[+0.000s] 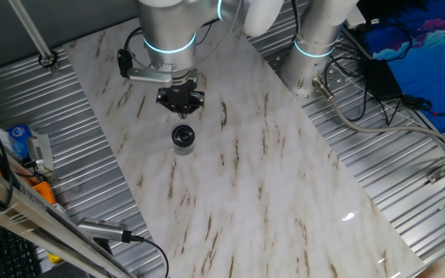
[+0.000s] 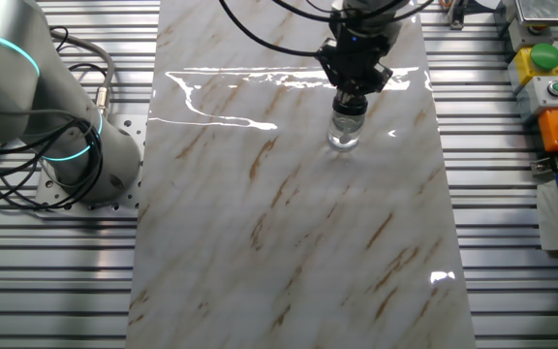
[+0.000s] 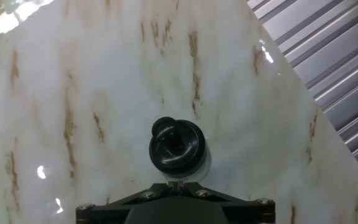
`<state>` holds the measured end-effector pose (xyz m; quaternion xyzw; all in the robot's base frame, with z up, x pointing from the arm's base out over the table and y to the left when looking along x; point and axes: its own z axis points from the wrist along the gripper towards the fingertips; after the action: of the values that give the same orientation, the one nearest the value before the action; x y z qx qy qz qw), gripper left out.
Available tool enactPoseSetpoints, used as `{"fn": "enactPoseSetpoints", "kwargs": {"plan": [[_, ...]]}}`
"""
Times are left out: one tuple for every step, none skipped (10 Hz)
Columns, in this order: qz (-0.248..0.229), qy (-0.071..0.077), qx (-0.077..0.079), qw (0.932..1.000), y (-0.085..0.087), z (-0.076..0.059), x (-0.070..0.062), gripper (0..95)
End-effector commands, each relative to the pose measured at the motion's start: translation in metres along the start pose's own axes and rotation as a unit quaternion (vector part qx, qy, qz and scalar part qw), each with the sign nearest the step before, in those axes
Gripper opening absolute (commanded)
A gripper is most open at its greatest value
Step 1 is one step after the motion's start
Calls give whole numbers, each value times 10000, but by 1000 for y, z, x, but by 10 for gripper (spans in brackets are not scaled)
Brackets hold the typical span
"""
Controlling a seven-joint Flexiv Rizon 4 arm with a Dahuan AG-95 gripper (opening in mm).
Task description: Unscrew the lid from the jar
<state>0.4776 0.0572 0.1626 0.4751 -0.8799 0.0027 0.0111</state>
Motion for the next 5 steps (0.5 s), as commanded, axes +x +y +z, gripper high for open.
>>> {"fn": "enactPoseSetpoints", "kwargs": {"plan": [[-5,-1,0,10000,-3,0,2,0],[-27,-1,-1,10000,-5,0,2,0],[-32,2,0,10000,-6,2,1,0],[-33,6,2,10000,-7,2,1,0],[-50,0,0,10000,-7,2,1,0]]}}
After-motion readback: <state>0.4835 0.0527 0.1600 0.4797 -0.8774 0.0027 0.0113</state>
